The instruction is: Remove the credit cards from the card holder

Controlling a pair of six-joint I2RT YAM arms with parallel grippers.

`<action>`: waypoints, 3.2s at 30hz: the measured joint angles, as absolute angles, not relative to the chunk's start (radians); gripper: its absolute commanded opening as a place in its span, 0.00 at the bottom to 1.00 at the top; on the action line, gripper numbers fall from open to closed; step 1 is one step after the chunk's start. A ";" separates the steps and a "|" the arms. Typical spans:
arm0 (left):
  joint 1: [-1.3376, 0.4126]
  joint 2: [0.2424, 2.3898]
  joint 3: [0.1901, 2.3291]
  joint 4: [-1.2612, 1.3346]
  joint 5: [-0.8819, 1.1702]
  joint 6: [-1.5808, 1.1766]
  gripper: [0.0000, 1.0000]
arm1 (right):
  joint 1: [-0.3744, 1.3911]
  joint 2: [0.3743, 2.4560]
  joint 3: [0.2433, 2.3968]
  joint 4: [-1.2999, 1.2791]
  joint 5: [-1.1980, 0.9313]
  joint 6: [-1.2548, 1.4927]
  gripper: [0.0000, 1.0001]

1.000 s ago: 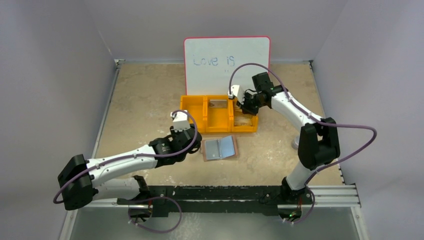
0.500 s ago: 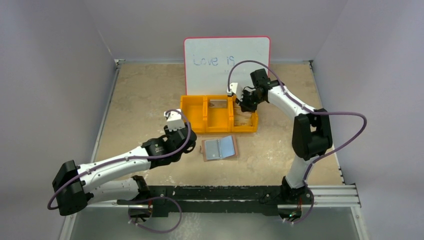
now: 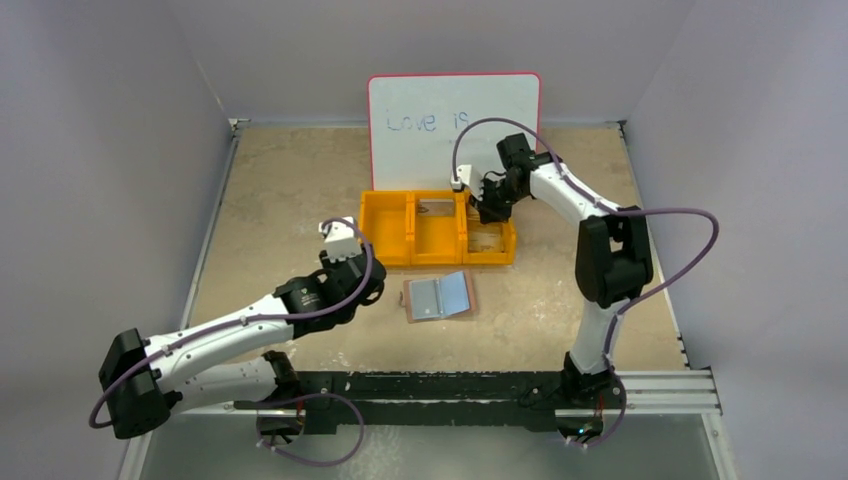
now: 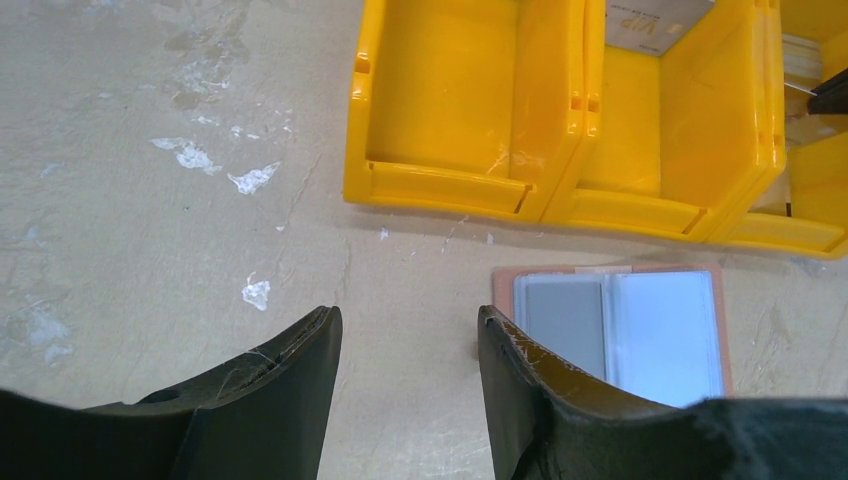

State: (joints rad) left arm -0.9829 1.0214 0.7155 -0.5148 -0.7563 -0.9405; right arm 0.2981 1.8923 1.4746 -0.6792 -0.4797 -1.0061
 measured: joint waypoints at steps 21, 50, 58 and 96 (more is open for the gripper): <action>-0.982 0.896 0.715 -0.636 -0.816 -0.958 0.53 | 0.289 1.991 1.634 -0.766 -0.491 -1.069 0.18; -0.982 1.061 0.664 -0.397 -0.701 -0.960 0.62 | 0.521 1.244 0.767 0.192 -0.301 0.370 0.37; -0.982 1.118 0.643 -0.327 -0.650 -0.987 0.60 | 0.741 1.285 0.582 0.237 -0.192 0.712 0.45; -0.982 1.358 0.589 -0.180 -0.530 -1.046 0.00 | 1.031 1.473 0.721 0.047 0.155 0.676 0.69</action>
